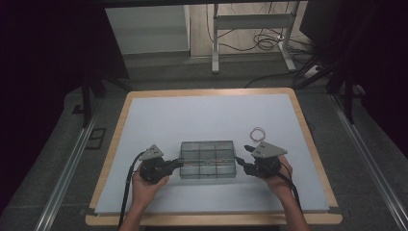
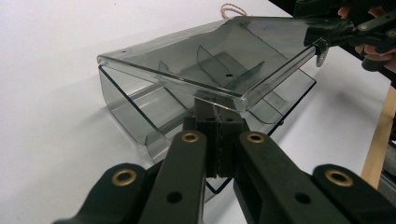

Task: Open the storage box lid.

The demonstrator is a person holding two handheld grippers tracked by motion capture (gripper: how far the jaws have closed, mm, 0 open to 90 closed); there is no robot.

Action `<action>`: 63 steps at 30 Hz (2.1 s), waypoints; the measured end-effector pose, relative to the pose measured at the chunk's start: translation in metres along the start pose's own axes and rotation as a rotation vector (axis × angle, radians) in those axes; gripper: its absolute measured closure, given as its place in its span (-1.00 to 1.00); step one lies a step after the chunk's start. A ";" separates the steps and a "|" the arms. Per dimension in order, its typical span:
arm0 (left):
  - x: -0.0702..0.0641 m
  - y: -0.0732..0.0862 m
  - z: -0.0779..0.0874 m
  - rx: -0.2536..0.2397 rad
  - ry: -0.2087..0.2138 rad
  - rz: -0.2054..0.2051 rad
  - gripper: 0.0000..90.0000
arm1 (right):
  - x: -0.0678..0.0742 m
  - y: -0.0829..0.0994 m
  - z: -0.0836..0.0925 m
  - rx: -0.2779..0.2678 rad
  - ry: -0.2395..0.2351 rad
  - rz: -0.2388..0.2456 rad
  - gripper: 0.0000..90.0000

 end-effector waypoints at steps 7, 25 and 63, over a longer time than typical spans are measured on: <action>-0.001 -0.001 0.001 -0.004 0.003 -0.006 1.00 | 0.006 -0.009 -0.005 -0.019 -0.010 0.048 -0.03; -0.001 -0.002 0.002 -0.015 0.007 0.001 1.00 | 0.015 -0.017 -0.022 -0.077 -0.058 0.121 0.10; 0.000 0.008 0.018 0.054 -0.030 -0.009 -0.18 | 0.005 -0.021 -0.024 -0.111 -0.083 0.080 0.33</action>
Point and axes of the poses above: each handheld gripper's, and its own axes: z roughly backward along the jaws, y roughly out of its underside, x roughly to its left, the point moved 2 cm from there along -z, roughly forward along the jaws, and after that the axes turned 15 degrees about y, right-handed, at the moved point
